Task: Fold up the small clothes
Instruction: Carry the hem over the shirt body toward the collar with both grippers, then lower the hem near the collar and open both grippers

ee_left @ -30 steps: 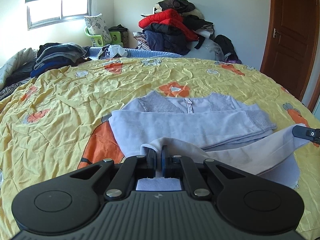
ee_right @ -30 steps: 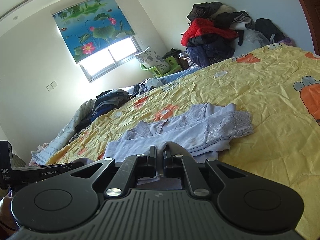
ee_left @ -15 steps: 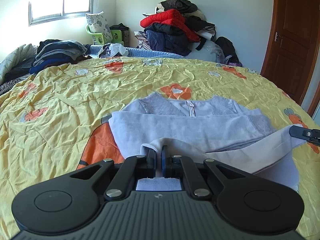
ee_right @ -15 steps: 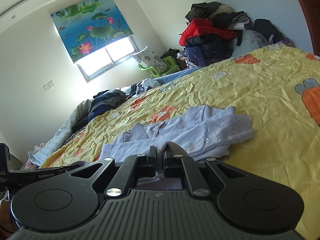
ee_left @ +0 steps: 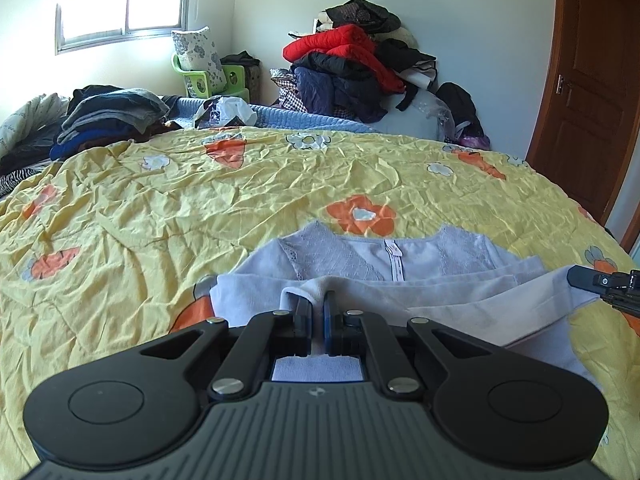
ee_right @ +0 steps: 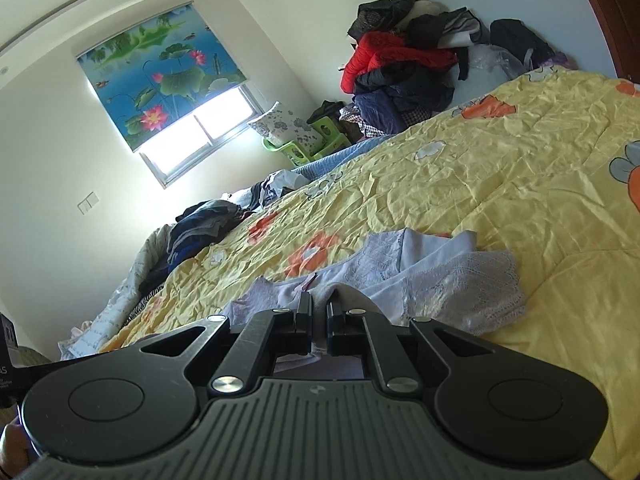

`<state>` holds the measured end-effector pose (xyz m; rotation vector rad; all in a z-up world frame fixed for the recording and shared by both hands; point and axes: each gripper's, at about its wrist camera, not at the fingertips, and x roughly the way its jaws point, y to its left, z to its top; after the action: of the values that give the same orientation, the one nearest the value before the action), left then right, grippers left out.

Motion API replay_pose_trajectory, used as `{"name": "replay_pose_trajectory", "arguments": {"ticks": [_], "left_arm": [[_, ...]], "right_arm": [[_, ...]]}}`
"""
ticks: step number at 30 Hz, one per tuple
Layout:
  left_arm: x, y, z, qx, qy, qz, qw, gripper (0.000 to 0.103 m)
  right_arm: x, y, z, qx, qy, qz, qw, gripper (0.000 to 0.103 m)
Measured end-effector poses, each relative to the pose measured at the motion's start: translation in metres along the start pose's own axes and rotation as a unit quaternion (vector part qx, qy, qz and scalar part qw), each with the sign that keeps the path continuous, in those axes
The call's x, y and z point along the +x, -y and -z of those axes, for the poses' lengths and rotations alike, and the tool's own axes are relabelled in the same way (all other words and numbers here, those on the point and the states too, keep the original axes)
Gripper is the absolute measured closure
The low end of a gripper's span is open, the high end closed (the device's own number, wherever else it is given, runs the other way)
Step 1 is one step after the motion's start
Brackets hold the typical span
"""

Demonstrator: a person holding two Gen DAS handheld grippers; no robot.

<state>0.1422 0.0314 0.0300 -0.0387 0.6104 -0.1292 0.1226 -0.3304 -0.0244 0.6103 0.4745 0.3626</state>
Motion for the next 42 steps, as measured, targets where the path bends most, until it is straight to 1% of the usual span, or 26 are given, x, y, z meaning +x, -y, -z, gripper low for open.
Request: {"name": "replay_pose_trajectory", "arguments": {"ticks": [9,19,21,25,31,33,36,38,39,41,42], "left_arm": [[0.037,-0.005,-0.012,-0.009,-0.025,0.001,0.9996,0.098],[0.065,-0.009,-0.024,-0.020,-0.038,-0.002,0.9991,0.097],[0.074,-0.013,-0.025,-0.035,-0.050,-0.002,0.9981,0.097],[0.091,-0.025,-0.025,-0.080,-0.077,0.012,0.9938,0.097],[0.101,-0.040,-0.029,-0.119,-0.093,0.038,0.9877,0.097],[0.105,-0.047,-0.032,-0.141,-0.102,0.047,0.9837,0.096],[0.111,-0.061,-0.036,-0.183,-0.114,0.064,0.9743,0.095],[0.116,-0.069,-0.039,-0.209,-0.125,0.076,0.9669,0.093],[0.118,-0.073,-0.040,-0.219,-0.130,0.080,0.9636,0.091],[0.120,-0.080,-0.042,-0.235,-0.135,0.085,0.9588,0.080],[0.121,-0.083,-0.043,-0.239,-0.133,0.084,0.9582,0.066]], "right_arm": [[0.039,0.017,-0.011,0.019,-0.014,0.017,1.000,0.092],[0.066,0.032,-0.020,0.039,-0.025,0.027,0.999,0.092],[0.071,0.035,-0.021,0.044,-0.029,0.027,0.998,0.092],[0.082,0.038,-0.022,0.041,-0.037,0.033,0.998,0.091],[0.093,0.046,-0.025,0.057,-0.044,0.034,0.997,0.091],[0.096,0.050,-0.026,0.067,-0.048,0.032,0.996,0.089],[0.103,0.055,-0.028,0.081,-0.056,0.030,0.995,0.088],[0.108,0.055,-0.029,0.080,-0.061,0.034,0.994,0.087],[0.110,0.055,-0.029,0.079,-0.063,0.036,0.994,0.085],[0.113,0.057,-0.031,0.085,-0.062,0.039,0.994,0.073],[0.114,0.058,-0.032,0.088,-0.060,0.037,0.994,0.072]]}}
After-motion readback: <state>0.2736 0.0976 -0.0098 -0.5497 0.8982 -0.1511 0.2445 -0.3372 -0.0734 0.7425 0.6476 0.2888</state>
